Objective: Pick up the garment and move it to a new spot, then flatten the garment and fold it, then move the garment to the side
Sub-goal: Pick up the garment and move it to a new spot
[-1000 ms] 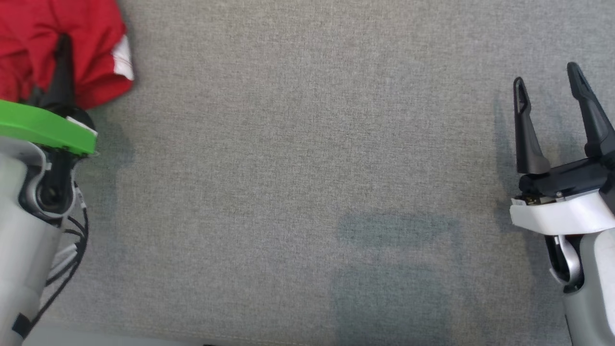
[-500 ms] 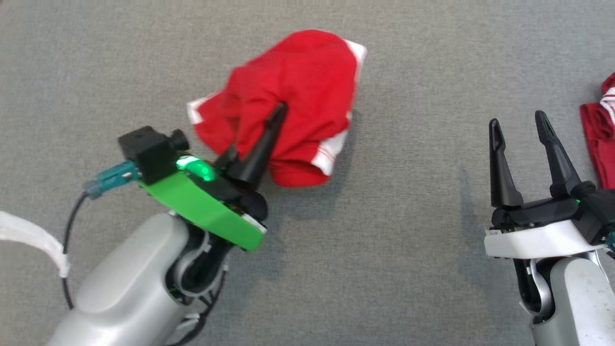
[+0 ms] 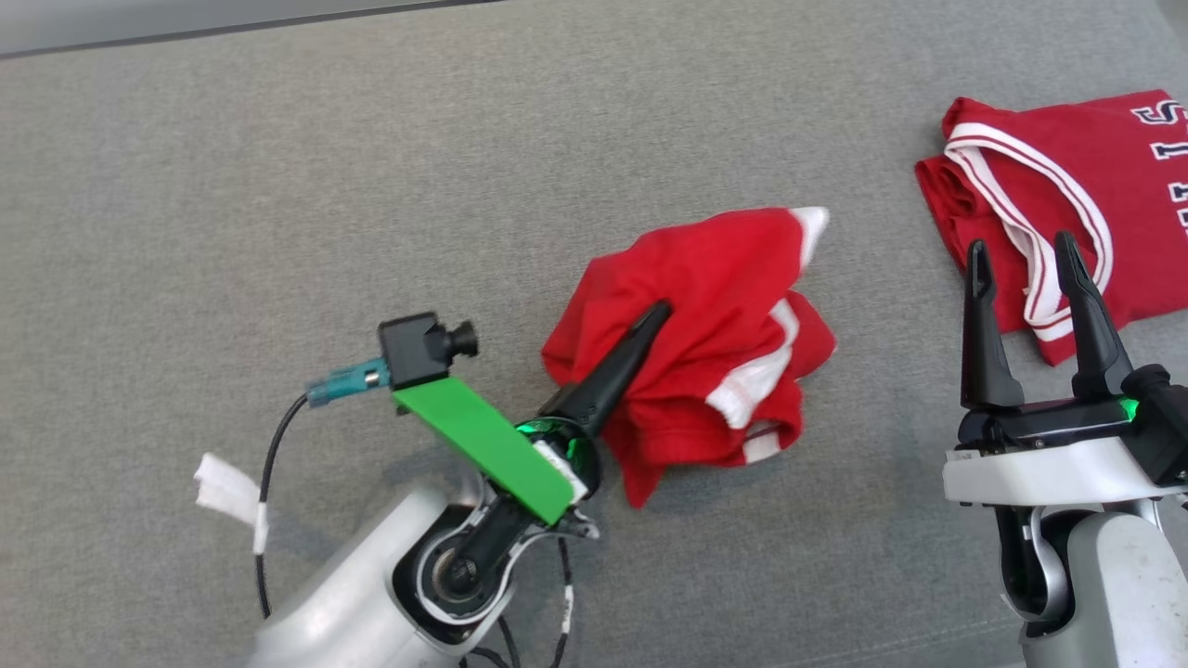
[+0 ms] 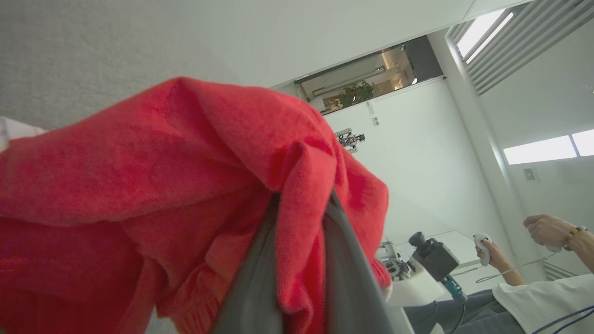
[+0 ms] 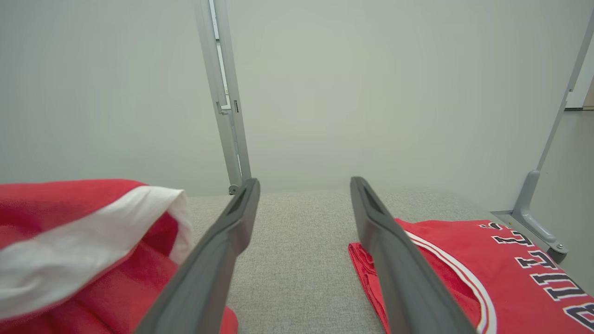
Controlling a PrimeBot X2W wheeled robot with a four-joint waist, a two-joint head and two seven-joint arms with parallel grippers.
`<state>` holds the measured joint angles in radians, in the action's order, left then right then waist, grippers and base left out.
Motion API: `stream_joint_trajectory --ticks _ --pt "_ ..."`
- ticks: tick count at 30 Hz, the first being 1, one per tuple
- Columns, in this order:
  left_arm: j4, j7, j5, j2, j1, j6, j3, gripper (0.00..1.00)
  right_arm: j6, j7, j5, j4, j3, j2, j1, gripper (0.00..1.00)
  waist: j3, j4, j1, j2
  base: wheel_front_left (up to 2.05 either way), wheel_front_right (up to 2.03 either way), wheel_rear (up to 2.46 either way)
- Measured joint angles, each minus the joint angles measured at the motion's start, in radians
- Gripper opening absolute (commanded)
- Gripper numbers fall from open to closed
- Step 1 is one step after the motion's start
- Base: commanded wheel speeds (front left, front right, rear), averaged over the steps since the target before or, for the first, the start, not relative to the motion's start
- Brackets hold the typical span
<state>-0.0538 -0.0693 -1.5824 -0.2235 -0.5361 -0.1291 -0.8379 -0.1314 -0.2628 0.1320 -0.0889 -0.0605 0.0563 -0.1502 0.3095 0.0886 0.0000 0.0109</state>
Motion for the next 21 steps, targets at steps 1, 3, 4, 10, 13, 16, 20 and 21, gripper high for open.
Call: stream_joint_trajectory --ticks 1,3,4,10,13,16,20,21 --pt "-0.04 0.012 -0.034 -0.008 0.016 0.0 0.009 0.0 0.0 0.0 0.003 0.0 -0.001 -0.002 0.002 1.0 0.0 0.014 0.0 0.0 0.0 0.0 0.0" --pt "-0.121 0.047 -0.091 -0.013 0.04 0.0 0.027 0.0 0.0 0.0 0.006 0.0 0.0 -0.004 0.002 1.0 0.001 0.037 0.0 0.0 0.0 0.0 0.0" --pt "-0.157 0.061 -0.113 -0.016 0.043 0.0 0.035 0.0 0.0 0.0 0.006 0.001 0.0 -0.005 0.003 1.0 0.002 0.047 0.0 0.0 0.0 0.0 0.0" --pt "-0.353 0.072 -0.105 -0.044 0.02 -0.003 0.069 0.0 0.0 0.0 0.012 0.006 0.0 -0.006 0.007 1.0 -0.004 0.074 0.0 0.0 0.0 0.0 0.0" --pt "-0.405 0.064 -0.078 -0.051 -0.002 -0.003 0.072 0.0 0.0 0.0 0.015 0.01 0.002 -0.006 0.014 1.0 -0.015 0.069 0.0 0.0 0.0 0.0 0.0" --pt "-0.425 0.053 -0.025 -0.067 -0.012 -0.003 0.056 0.09 0.0 0.0 0.014 0.016 0.005 -0.006 0.024 1.0 -0.028 0.059 0.0 0.0 0.0 0.0 0.0" --pt "-0.427 0.023 0.032 -0.076 -0.015 -0.003 0.035 0.83 0.0 0.0 0.007 0.021 0.002 -0.007 0.033 1.0 -0.046 0.042 0.0 0.0 0.0 0.0 0.0" --pt "-0.428 0.011 0.053 -0.081 -0.015 -0.003 0.021 1.0 0.0 0.0 0.006 0.023 0.001 -0.006 0.04 1.0 -0.052 0.038 0.0 0.0 0.0 0.0 0.0"
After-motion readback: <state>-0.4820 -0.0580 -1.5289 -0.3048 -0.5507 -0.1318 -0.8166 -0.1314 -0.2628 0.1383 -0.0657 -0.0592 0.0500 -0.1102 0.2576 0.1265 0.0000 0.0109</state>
